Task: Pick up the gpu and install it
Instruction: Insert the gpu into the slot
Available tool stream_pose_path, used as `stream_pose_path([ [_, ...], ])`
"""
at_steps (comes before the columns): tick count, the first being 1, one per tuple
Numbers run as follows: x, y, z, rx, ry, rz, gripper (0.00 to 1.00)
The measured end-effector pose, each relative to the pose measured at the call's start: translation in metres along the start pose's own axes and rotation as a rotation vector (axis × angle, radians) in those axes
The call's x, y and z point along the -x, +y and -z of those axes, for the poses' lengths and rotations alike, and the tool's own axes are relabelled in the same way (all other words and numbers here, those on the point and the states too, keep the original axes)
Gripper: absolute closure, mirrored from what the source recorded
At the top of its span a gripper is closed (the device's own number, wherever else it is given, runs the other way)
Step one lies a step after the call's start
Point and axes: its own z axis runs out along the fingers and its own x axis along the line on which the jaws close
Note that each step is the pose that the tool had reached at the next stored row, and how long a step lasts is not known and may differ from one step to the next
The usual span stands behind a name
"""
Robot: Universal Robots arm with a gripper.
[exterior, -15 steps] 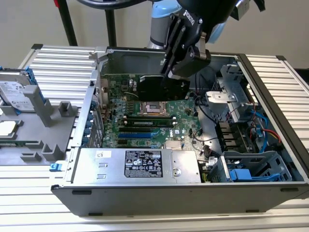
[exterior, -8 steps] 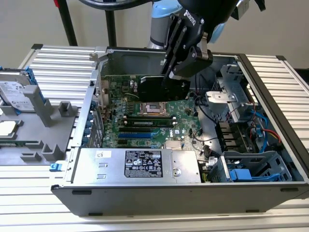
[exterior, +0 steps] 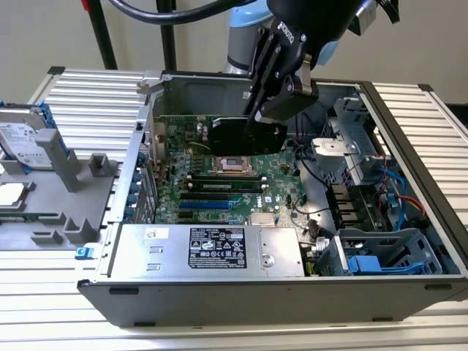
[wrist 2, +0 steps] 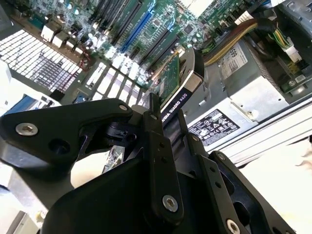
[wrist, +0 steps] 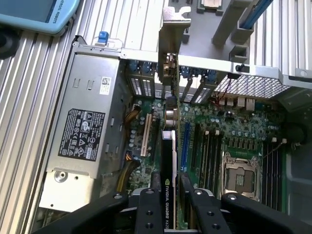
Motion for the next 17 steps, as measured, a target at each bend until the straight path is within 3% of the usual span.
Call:
stream_pose_path([
  [4, 0.0006, -0.0006, -0.0019, 0.0, -0.006, -0.021, 1.0],
  [17, 0.0008, -0.0013, -0.0045, 0.0, -0.0063, -0.023, 1.0],
])
